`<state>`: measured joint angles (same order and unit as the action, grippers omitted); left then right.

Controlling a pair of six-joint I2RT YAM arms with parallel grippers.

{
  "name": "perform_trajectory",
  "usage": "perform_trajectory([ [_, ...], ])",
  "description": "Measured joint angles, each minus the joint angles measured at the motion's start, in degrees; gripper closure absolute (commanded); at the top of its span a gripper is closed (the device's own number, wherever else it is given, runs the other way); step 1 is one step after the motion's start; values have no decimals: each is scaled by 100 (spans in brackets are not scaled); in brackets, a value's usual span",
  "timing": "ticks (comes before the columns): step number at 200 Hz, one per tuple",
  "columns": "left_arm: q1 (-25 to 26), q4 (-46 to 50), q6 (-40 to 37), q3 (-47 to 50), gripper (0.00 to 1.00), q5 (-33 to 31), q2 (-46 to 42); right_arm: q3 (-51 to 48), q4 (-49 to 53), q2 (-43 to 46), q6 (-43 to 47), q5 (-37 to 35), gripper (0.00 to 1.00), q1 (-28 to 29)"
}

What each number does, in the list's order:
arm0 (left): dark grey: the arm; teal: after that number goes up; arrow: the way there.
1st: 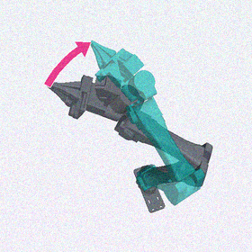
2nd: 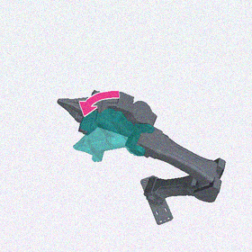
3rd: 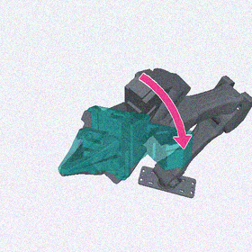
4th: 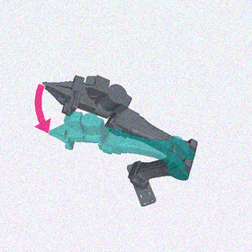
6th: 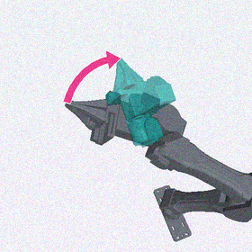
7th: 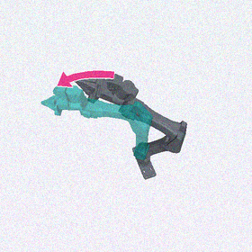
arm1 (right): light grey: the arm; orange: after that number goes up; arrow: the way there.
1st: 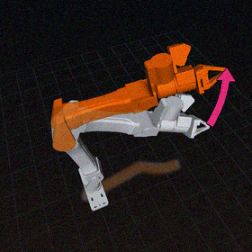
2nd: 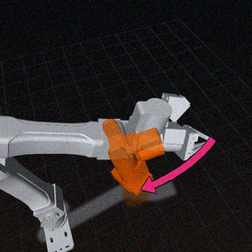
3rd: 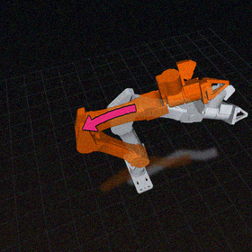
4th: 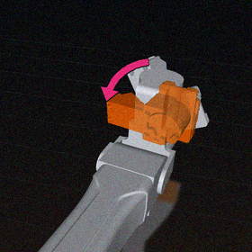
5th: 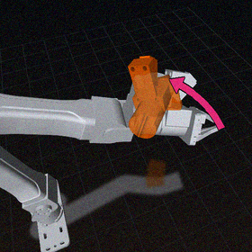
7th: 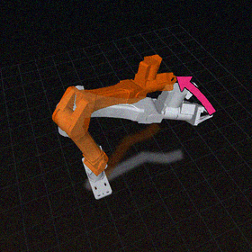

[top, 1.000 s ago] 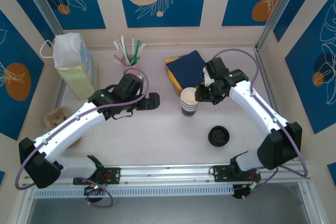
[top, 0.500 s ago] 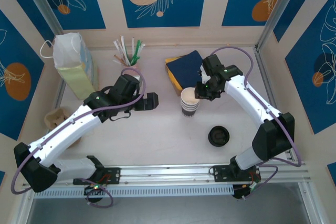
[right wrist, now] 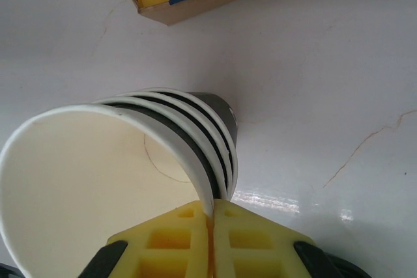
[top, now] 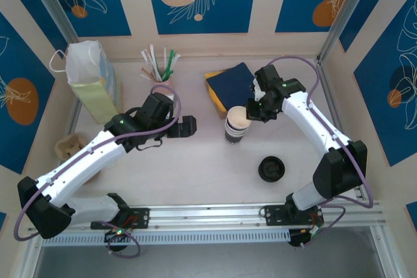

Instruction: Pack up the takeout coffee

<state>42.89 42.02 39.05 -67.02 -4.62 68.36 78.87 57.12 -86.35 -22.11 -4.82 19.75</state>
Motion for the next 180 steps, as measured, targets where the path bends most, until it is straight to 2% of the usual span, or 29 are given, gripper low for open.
perform_trajectory([
  [73,0,-46,-63,-227,0,-42,269,492,339,306,-2,74,93,-26],
  [121,0,-55,-144,-354,0,-334,256,1075,605,468,-50,52,93,13],
  [180,0,125,2,-219,0,-1126,-446,1985,743,422,-199,15,93,728],
])
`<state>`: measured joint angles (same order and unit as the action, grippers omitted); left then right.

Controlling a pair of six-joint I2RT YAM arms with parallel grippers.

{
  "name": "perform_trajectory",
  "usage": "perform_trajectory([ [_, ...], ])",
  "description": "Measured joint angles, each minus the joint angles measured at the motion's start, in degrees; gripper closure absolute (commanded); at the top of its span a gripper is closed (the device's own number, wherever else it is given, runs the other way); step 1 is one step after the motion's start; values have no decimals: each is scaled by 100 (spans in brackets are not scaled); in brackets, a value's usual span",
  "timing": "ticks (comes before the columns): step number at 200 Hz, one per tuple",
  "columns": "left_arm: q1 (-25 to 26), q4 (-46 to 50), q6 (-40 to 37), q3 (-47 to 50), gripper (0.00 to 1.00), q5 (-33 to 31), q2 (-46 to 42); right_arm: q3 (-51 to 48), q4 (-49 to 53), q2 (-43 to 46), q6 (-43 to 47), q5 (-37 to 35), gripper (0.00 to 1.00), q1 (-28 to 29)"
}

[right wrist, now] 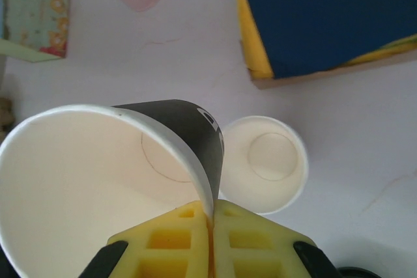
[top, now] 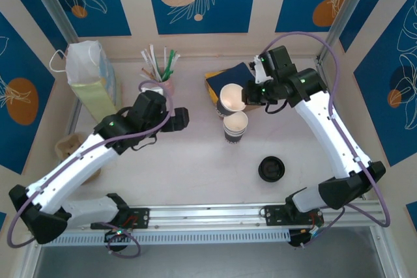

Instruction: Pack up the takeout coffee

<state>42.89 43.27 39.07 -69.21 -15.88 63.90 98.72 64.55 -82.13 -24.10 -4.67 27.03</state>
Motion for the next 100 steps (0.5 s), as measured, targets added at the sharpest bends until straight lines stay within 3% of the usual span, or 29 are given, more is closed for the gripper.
perform_trajectory([
  [43,0,251,160,356,0,-501,-817,433,13,-632,-105,-55,93,678],
  [100,0,761,422,861,0,-699,-1471,767,-68,-1954,-129,-92,93,1464],
])
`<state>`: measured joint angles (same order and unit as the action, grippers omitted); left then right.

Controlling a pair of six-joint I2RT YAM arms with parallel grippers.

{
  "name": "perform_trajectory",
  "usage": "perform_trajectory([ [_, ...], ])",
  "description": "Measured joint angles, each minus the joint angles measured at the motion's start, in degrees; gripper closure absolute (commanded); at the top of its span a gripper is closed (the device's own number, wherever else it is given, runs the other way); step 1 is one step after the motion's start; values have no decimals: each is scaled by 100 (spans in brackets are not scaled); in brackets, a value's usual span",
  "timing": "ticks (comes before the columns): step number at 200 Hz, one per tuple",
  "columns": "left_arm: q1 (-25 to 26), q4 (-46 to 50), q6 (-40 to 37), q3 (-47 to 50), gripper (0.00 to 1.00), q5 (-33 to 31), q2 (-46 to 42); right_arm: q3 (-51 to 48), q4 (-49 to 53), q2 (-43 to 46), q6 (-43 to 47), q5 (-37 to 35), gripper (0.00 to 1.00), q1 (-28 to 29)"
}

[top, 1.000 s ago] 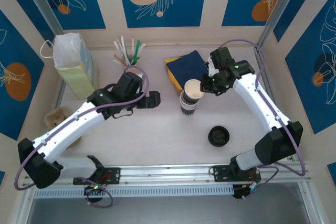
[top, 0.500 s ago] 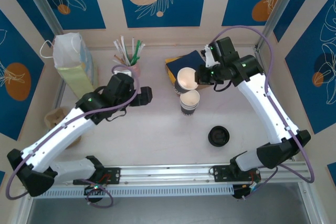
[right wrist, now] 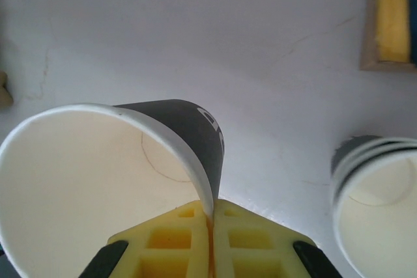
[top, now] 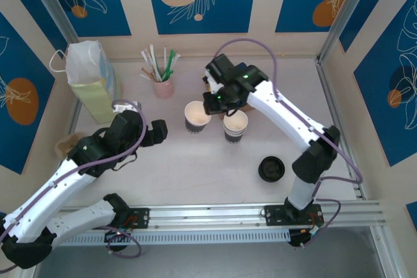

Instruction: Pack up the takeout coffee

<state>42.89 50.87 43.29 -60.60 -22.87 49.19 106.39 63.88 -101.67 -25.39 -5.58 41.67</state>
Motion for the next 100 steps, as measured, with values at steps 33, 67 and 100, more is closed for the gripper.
perform_trajectory([
  [33,0,205,157,214,0,9,-334,61,-50,-625,4,0,93,264],
  [67,0,369,269,326,0,7,-527,66,-153,-1069,4,-31,93,417],
  [100,0,424,295,334,0,7,-522,-4,-391,-1182,2,-136,93,540],
])
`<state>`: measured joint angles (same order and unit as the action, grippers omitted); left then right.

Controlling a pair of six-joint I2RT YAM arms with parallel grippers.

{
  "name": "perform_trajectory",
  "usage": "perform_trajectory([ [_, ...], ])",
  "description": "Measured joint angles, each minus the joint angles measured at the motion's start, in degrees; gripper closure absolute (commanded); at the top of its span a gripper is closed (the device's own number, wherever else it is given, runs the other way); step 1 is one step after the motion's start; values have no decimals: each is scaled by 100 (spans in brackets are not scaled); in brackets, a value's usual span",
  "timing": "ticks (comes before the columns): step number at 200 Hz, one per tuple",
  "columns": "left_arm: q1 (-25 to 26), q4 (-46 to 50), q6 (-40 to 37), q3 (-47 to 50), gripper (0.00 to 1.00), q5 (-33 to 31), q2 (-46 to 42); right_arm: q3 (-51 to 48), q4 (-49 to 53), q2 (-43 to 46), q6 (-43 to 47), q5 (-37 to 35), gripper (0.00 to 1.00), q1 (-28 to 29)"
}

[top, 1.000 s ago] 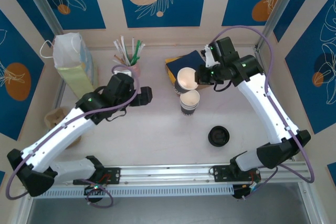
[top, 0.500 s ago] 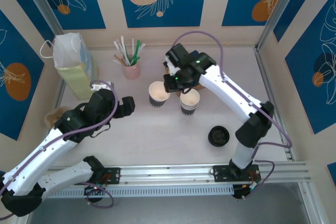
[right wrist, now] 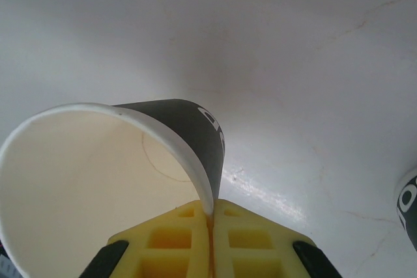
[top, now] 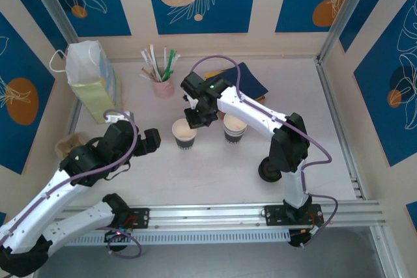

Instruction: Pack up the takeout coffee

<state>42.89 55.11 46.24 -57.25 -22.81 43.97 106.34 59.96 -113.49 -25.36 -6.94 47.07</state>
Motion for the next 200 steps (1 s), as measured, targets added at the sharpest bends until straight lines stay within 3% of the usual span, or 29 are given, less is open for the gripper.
perform_trajectory([
  [111,0,-2,-177,-4,0,2,234,-109,-275,-356,-20,-234,92,232],
  [200,0,-13,-437,-33,0,31,380,-114,-269,-409,-103,-321,77,238],
])
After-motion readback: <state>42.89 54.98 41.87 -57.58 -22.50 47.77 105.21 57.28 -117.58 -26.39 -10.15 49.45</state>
